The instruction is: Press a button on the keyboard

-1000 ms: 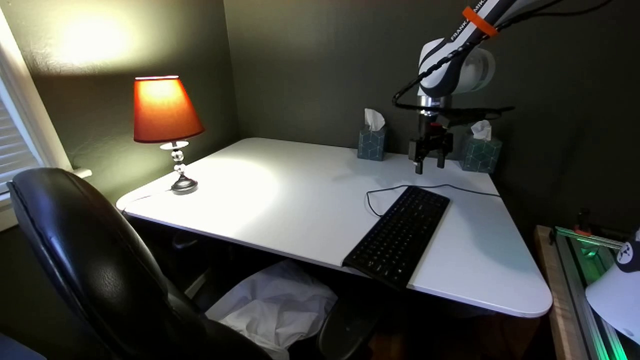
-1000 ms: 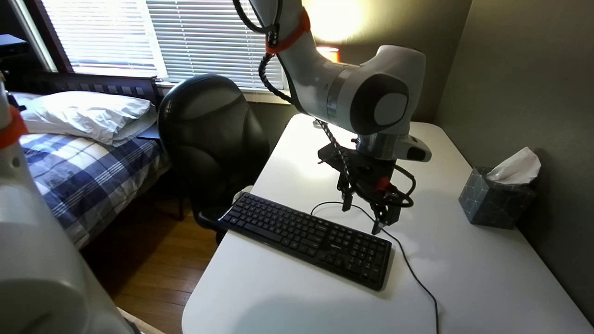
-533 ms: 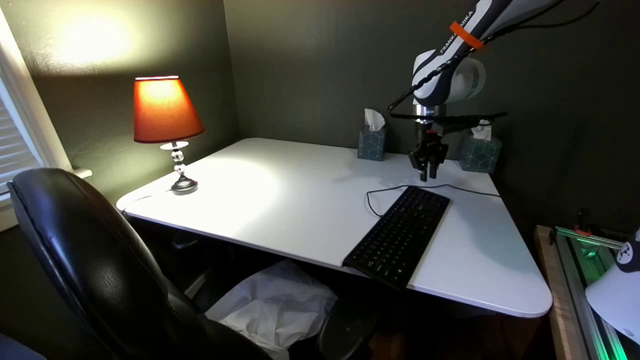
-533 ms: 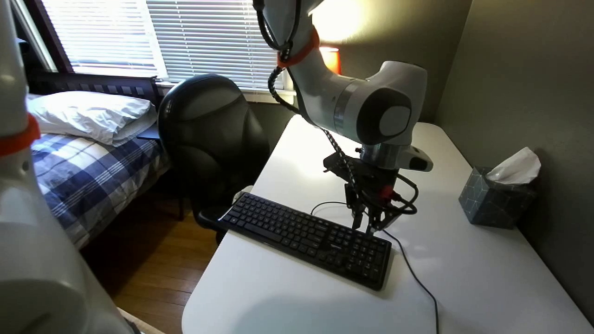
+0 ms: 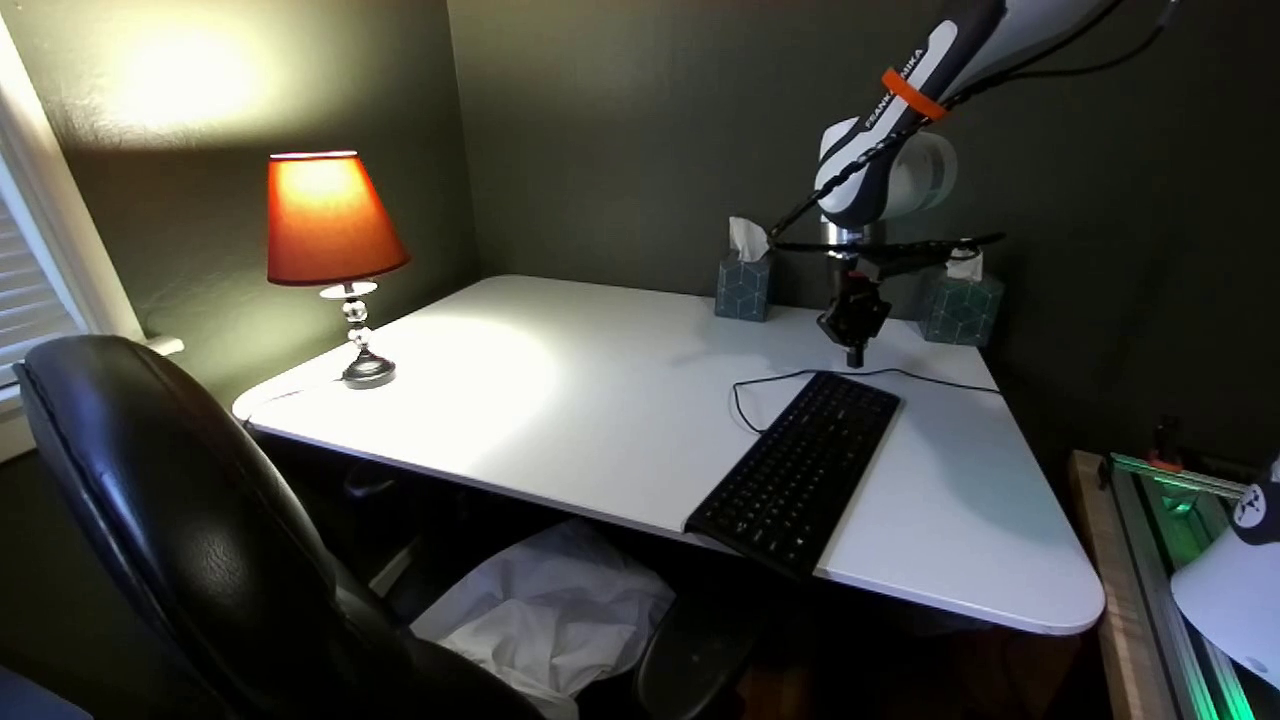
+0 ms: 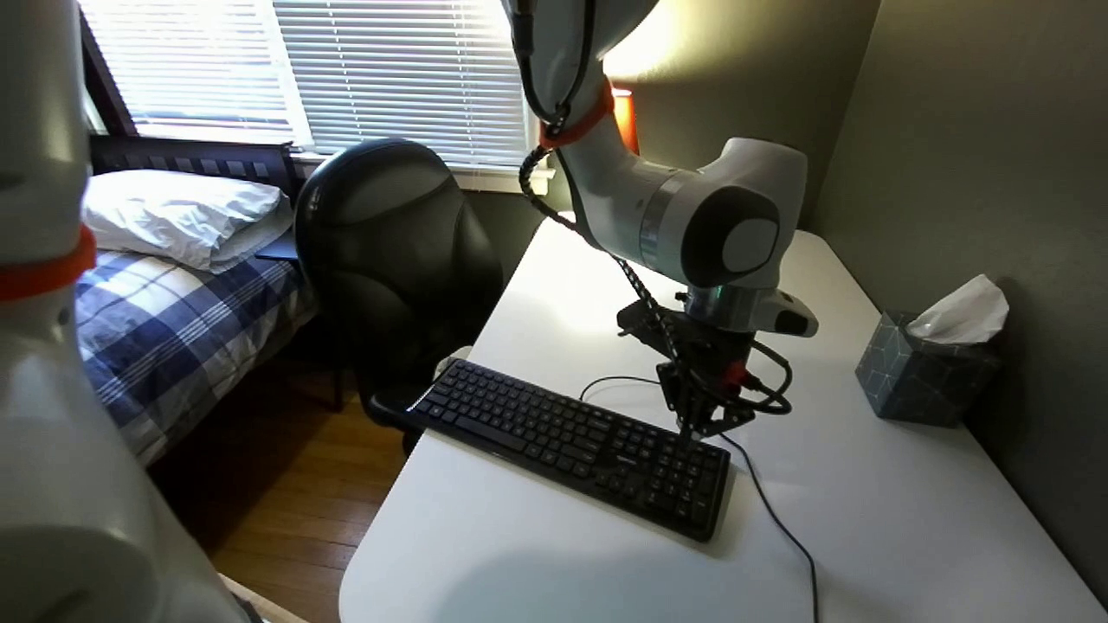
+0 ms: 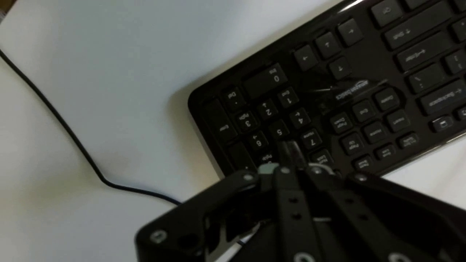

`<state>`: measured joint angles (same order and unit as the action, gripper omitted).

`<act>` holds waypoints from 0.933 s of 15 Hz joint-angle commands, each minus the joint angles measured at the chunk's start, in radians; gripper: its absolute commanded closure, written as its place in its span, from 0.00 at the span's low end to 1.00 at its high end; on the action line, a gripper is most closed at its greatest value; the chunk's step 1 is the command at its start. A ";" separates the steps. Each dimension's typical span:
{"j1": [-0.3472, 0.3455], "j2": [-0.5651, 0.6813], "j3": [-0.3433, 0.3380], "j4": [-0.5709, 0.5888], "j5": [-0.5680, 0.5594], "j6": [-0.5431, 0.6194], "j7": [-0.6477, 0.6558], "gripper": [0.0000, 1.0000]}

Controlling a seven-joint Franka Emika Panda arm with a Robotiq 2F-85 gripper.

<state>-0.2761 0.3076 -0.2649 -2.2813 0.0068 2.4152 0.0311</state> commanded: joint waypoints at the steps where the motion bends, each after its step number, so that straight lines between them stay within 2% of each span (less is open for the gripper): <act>1: -0.013 0.043 -0.008 0.035 0.000 -0.026 -0.002 1.00; 14: -0.027 0.110 -0.007 0.083 0.006 -0.072 -0.006 1.00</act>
<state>-0.2964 0.3949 -0.2759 -2.2264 0.0068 2.3844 0.0311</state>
